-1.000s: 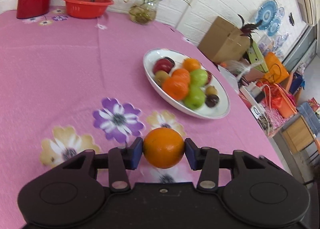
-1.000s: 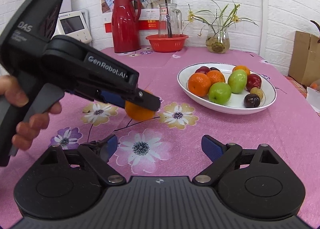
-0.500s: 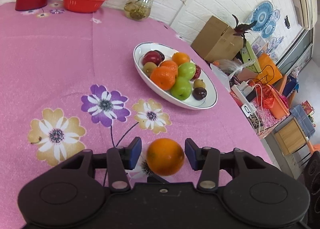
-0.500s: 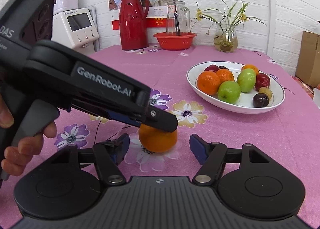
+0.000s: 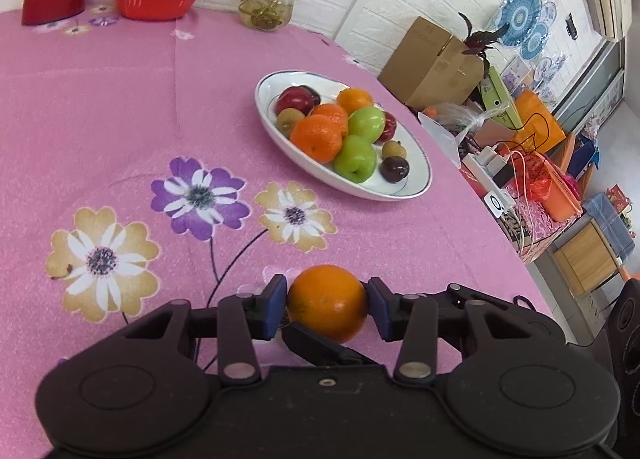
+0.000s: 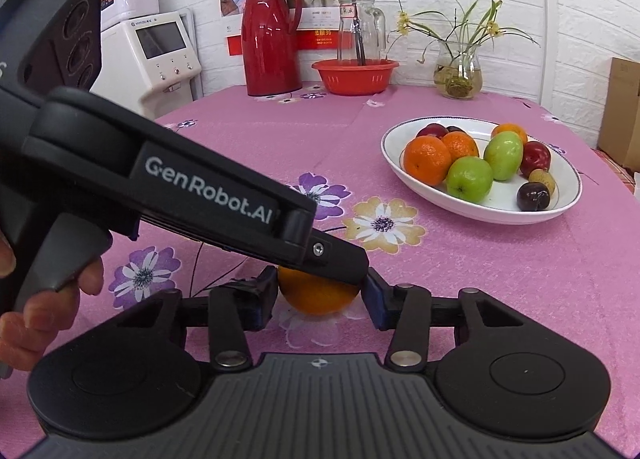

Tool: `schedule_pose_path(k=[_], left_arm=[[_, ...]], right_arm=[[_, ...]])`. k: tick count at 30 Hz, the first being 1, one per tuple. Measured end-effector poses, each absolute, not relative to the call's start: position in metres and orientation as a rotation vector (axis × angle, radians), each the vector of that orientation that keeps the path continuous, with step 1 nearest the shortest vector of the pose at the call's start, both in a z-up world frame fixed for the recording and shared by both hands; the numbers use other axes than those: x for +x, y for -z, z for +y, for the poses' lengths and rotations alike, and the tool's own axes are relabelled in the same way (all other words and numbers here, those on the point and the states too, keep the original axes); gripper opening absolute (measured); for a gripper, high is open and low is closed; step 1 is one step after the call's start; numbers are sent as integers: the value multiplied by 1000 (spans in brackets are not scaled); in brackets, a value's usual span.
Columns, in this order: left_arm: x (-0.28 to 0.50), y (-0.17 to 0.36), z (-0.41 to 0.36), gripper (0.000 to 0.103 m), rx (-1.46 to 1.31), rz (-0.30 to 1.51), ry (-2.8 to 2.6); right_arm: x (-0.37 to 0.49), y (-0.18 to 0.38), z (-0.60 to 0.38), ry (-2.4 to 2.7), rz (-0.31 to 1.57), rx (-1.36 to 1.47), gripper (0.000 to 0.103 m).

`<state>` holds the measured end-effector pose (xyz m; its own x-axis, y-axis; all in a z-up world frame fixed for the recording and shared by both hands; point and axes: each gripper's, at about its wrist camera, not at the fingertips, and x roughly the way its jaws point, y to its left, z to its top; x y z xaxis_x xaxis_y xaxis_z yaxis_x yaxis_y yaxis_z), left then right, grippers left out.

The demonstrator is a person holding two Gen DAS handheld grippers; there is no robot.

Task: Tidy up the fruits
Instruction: 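Carry the orange in the left tool over the white plate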

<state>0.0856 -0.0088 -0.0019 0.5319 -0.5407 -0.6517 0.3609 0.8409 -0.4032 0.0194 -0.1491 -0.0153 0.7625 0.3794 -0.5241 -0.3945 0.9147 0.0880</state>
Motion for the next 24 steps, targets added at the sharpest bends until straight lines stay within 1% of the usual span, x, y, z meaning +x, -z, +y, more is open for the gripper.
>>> schedule_pose_path(k=[6, 12, 24], left_arm=[[91, -24, -38, 103, -194, 778, 595], [107, -38, -70, 103, -167, 728, 641], [150, -29, -107, 103, -138, 733, 668]], right_arm=[[18, -4, -173, -365, 482, -4, 77], [29, -13, -201, -309, 420, 15, 77], [62, -6, -236, -267, 420, 47, 77]])
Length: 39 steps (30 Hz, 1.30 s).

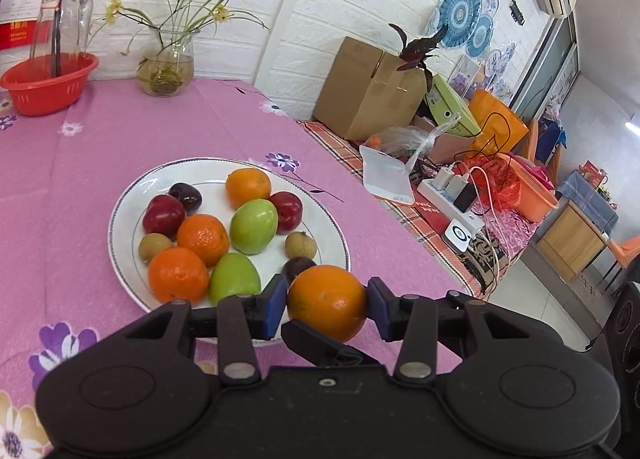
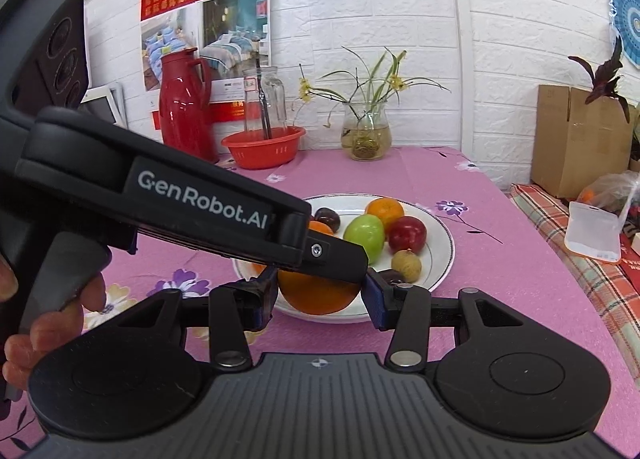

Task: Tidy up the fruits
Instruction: 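Carry the orange in the left tool over the white plate, then open the left tool to release the orange onto the plate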

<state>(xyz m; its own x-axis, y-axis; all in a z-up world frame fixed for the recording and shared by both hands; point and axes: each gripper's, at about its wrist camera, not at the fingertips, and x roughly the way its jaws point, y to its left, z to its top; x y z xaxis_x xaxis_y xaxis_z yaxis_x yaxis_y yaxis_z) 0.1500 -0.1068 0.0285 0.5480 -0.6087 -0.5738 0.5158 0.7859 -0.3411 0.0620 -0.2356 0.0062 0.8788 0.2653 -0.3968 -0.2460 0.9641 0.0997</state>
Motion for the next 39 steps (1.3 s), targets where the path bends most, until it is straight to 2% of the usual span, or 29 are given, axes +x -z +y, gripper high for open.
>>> schedule_pose_path(k=[18, 19, 21, 28, 39], left_arm=[[171, -14, -114, 103, -112, 731, 636], [170, -14, -113, 103, -117, 721, 636], [165, -17, -109, 103, -126, 694, 620], [148, -30, -97, 103, -133, 626, 533], [108, -46, -73, 103, -135, 581, 391]], right_arm=[[87, 10, -240, -271, 454, 22, 79], [86, 11, -240, -268, 447, 20, 81], [84, 10, -241, -263, 442, 22, 102], [79, 7, -247, -226, 404, 34, 103], [54, -4, -253, -218, 445, 45, 103]])
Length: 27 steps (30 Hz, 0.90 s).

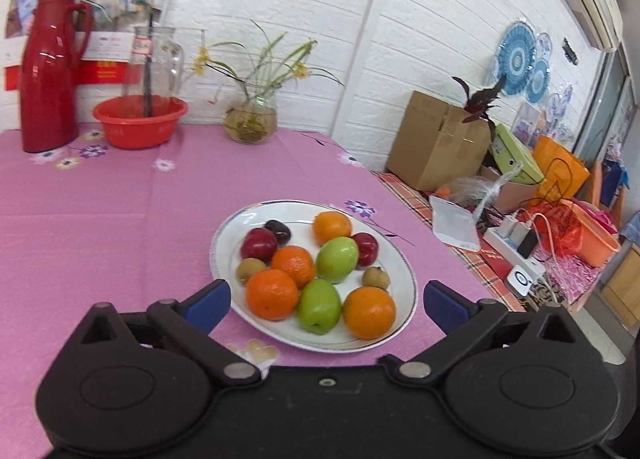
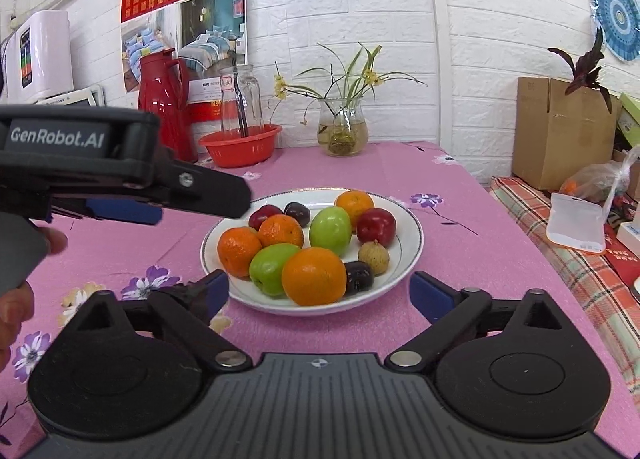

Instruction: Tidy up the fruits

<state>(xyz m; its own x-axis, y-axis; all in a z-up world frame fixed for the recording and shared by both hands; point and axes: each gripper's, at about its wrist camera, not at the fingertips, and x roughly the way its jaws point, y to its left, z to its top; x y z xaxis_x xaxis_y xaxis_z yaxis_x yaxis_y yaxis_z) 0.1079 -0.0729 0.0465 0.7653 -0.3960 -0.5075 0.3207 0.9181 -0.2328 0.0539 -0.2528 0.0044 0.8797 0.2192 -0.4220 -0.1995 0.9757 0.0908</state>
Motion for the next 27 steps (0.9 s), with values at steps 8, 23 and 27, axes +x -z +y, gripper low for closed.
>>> schedule_pose_path(k=[8, 23, 27], left_arm=[[69, -46, -58, 103, -106, 569, 261], [23, -21, -46, 103, -58, 623, 155], [17, -19, -44, 103, -48, 622, 139]], right_arm=[[21, -12, -260, -170, 474, 12, 103], [-13, -11, -253, -120, 484, -7, 103], [-18, -10, -251, -108, 481, 0, 103]])
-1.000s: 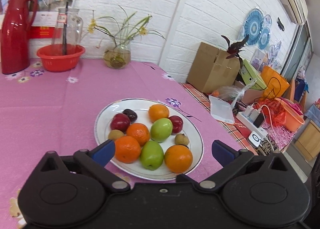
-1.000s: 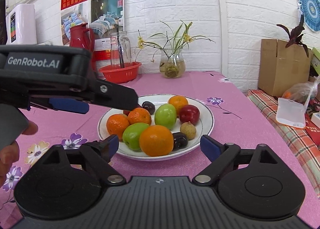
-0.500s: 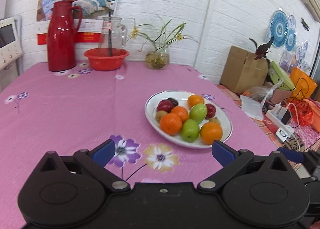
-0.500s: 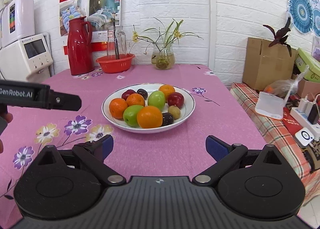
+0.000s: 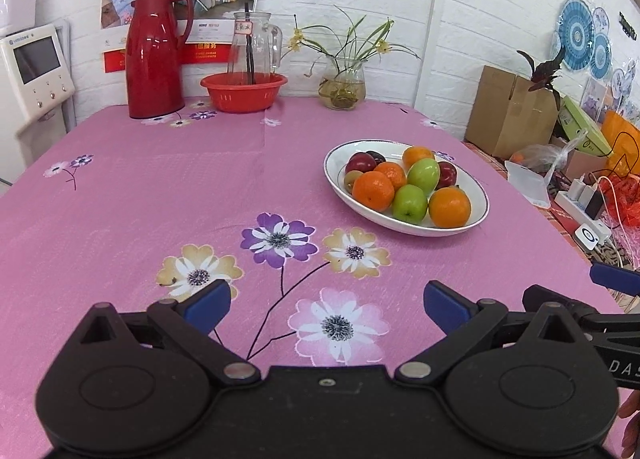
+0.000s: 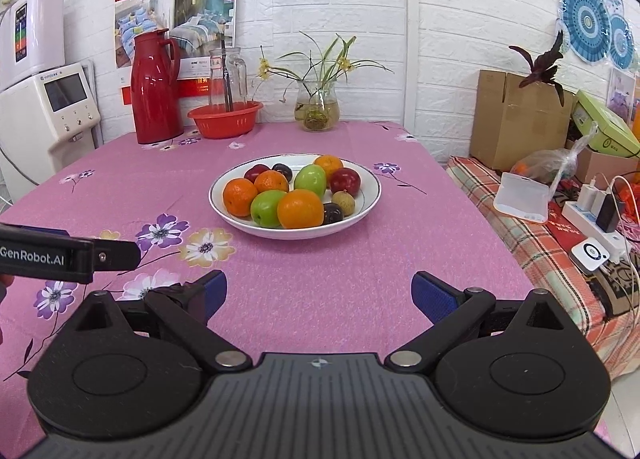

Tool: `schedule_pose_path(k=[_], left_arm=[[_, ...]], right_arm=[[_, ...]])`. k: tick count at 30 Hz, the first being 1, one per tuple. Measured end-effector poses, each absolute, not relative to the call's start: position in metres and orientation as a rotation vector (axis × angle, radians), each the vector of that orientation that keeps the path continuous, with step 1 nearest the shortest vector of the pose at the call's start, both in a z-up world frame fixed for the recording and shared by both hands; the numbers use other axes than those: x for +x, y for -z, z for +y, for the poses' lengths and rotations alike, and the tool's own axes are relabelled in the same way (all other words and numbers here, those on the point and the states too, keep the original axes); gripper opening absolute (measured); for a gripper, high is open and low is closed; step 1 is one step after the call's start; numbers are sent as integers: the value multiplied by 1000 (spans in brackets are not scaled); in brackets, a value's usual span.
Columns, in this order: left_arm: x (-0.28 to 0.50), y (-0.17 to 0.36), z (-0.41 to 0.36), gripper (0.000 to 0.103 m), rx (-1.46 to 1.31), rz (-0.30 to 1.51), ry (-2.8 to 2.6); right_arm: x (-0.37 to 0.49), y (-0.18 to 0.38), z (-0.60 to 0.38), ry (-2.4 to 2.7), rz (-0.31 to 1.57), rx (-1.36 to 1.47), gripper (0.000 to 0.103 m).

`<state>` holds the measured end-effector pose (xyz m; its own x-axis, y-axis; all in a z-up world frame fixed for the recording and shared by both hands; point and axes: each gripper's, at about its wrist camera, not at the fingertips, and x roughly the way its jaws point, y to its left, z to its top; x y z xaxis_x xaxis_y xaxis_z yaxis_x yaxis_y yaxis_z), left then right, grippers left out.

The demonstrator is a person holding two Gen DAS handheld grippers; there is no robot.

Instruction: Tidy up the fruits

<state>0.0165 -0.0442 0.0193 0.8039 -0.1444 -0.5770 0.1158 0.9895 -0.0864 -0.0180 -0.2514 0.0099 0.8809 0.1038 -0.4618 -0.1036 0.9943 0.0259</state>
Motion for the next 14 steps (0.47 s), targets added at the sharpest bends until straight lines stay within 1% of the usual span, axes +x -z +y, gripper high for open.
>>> schedule_pose_path(k=[14], left_arm=[[7, -20, -43, 103, -30, 609, 152]], right_arm=[[-23, -11, -247, -84, 467, 1, 103]])
